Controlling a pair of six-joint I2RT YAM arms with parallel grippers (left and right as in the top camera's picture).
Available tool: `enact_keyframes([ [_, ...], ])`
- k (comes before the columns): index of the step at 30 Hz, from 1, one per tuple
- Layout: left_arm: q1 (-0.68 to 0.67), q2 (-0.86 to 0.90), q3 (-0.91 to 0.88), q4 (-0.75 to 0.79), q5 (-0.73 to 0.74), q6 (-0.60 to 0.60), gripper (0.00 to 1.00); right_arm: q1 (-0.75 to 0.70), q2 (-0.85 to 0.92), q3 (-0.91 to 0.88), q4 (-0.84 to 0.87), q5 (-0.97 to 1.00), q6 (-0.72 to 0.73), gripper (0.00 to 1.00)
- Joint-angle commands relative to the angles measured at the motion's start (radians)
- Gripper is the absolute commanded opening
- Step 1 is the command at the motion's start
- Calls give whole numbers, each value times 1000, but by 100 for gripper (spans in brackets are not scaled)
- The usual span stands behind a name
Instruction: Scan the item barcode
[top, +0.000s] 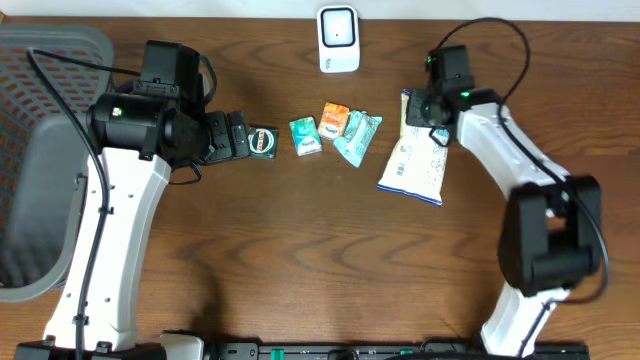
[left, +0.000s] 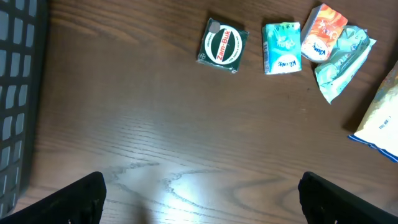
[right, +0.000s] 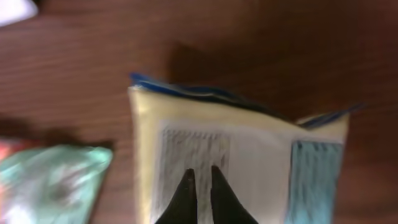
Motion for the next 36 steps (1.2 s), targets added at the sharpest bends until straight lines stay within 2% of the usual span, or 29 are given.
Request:
enact_keyframes([
  [1, 2, 0, 3, 0, -6, 3, 98, 0, 75, 0, 63, 97, 10, 6],
  [5, 2, 0, 3, 0, -6, 3, 98, -5, 58, 12, 53, 96, 5, 8],
  [10, 2, 0, 3, 0, -6, 3, 98, -18, -47, 48, -68, 94, -2, 10],
  [11, 2, 0, 3, 0, -6, 3, 98, -20, -78, 50, -100, 91, -2, 15],
  [12, 2, 0, 3, 0, -6, 3, 98, -23, -103, 50, -127, 89, -1, 23],
  [13, 2, 0, 3, 0, -6, 3, 98, -27, -141, 50, -171, 88, -1, 42],
  [17, 2, 0, 3, 0, -6, 3, 98, -40, -199, 49, -323, 83, -1, 67],
  [18, 2, 0, 3, 0, -6, 3, 98, -50, -202, 49, -407, 56, 6, 99],
  [22, 2, 0, 3, 0, -6, 3, 98, -82, -182, 10, -477, -63, 6, 99],
  [31, 2, 0, 3, 0, -6, 3, 98, -198, -156, -174, -204, -322, 6, 99],
  [36, 2, 0, 3, 0, -6, 3, 98, -294, -156, -212, -138, -546, 6, 99],
])
